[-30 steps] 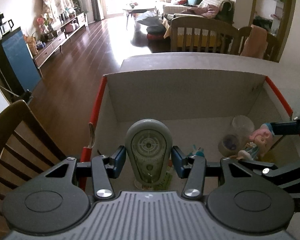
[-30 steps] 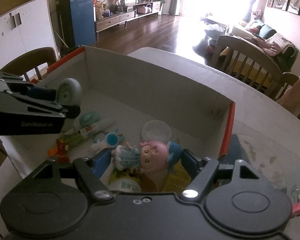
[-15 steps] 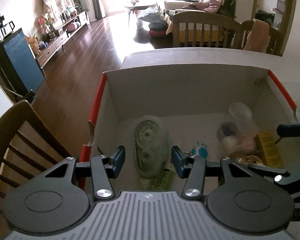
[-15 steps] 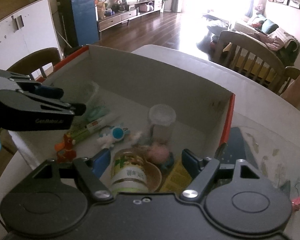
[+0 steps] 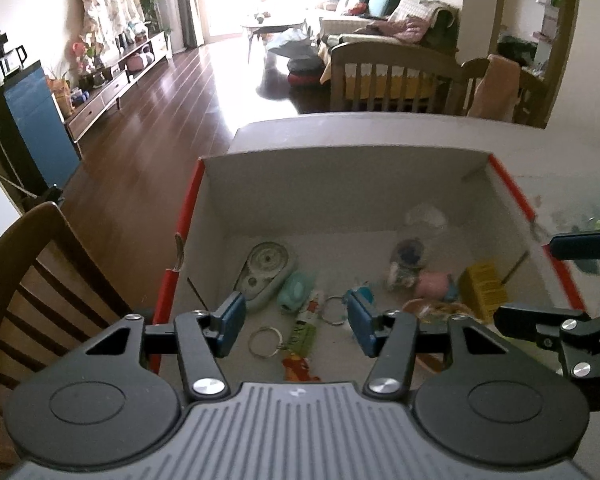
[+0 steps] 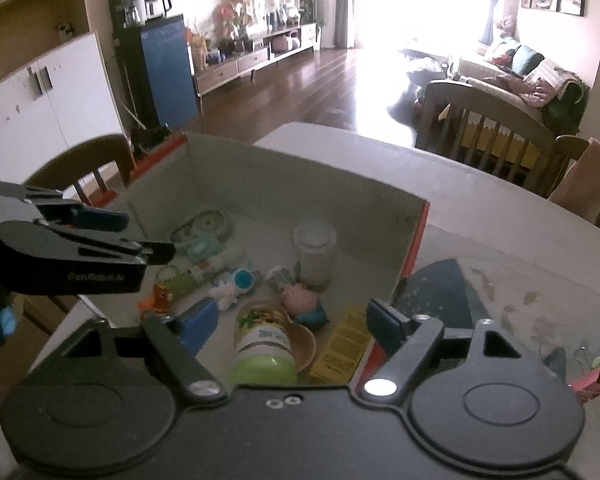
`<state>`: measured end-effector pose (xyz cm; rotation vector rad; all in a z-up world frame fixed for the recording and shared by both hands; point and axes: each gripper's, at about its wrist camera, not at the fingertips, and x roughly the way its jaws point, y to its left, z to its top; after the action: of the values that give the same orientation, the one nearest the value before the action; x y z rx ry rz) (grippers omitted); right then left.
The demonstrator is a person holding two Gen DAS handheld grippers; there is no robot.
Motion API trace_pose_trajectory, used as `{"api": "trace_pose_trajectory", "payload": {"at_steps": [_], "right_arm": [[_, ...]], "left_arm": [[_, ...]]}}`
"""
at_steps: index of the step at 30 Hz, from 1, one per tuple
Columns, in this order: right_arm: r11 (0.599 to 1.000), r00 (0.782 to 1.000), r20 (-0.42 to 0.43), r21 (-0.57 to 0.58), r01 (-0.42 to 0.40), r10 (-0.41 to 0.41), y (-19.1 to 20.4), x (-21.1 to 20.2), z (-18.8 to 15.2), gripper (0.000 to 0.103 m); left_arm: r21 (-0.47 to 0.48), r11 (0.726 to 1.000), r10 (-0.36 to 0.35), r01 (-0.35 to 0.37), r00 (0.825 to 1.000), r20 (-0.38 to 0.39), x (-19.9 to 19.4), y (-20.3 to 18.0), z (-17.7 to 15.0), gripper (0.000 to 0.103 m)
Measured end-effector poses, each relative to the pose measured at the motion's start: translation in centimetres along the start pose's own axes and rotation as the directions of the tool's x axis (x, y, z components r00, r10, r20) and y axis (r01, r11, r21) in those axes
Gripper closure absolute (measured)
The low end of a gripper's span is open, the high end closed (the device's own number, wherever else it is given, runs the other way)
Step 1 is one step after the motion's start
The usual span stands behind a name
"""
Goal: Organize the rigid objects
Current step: 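Release the dispenser with the left tool while the right tool releases the pig, then move both tools back to the binder clip and green tube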
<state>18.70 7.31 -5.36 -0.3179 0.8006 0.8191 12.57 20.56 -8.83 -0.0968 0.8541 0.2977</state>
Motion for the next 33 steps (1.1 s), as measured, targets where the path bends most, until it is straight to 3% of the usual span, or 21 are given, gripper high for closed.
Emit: {"api": "trace_pose_trajectory", "payload": {"at_steps": [15, 17, 19, 26, 30, 33], "right_arm": [[0.995, 0.993, 0.111, 0.080, -0.054, 0.044, -2.0, -6.6, -1.6, 0.016], [0.994, 0.991, 0.126, 0.094, -0.061, 0.049, -2.5, -7.4, -2.0, 0.015], [0.992, 0.989, 0.138, 0.108, -0.069, 0.054, -3.1, -8.3, -2.4, 0.015], [0.985, 0.984, 0.168, 0.152, -0.083, 0.057, -5.9, -11.1, -4.3, 0.014], [0.984, 0.984, 0.173, 0.159, -0.076, 0.048, -7.9, -12.4, -5.7, 0.014], [0.983, 0.985, 0.171, 0.172, -0.065, 0.035, -9.7, -13.4, -6.9, 0.014]], "left_arm": [[0.018, 0.996, -0.091, 0.090, 0.993, 0.074, -5.8, -3.7, 0.4, 0.047], [0.020, 0.995, -0.102, 0.101, 0.991, 0.087, -6.5, -4.4, 0.5, 0.042], [0.025, 0.994, -0.108, 0.106, 0.989, 0.101, -7.2, -5.3, 0.5, 0.031], [0.043, 0.988, -0.151, 0.148, 0.983, 0.105, -8.7, -8.6, 0.5, 0.031], [0.051, 0.983, -0.181, 0.177, 0.978, 0.099, -9.0, -11.0, 0.3, 0.021], [0.056, 0.977, -0.209, 0.204, 0.974, 0.092, -8.9, -12.9, 0.2, 0.021]]}}
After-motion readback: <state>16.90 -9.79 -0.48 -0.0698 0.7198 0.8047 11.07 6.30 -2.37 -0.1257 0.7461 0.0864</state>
